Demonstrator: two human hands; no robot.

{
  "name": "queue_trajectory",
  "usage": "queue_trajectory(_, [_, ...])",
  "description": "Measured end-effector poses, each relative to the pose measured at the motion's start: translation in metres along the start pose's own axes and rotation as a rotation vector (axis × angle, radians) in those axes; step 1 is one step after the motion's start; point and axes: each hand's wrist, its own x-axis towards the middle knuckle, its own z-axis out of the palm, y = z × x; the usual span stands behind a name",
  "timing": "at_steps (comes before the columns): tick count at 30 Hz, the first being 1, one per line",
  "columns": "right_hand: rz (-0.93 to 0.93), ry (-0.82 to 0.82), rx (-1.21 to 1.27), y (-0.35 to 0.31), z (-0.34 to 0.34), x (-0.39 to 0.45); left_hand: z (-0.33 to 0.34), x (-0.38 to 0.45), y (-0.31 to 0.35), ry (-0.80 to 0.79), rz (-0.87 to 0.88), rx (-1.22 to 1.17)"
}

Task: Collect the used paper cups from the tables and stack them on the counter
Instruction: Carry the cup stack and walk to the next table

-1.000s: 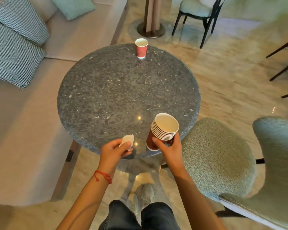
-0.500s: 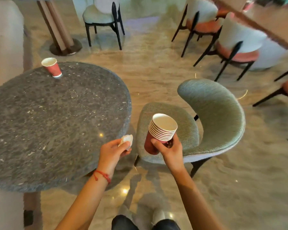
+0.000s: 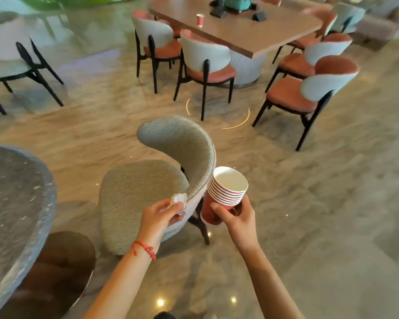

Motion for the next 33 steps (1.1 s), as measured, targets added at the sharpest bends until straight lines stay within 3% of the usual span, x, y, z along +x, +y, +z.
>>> queue_trajectory(10, [-0.002, 0.33, 0.036, -0.006, -0.159, 0.043, 0.175, 0.021, -0.021, -0.258, -0.019, 0.147])
queue_trajectory(20, [0.023, 0.466, 0.032, 0.011, -0.222, 0.147, 0.291, 0.117, -0.015, -0.366, -0.058, 0.181])
queue_trajectory(33, [0.041, 0.592, 0.004, -0.016, -0.302, 0.315, 0.456, 0.245, 0.038, -0.473, -0.03, 0.252])
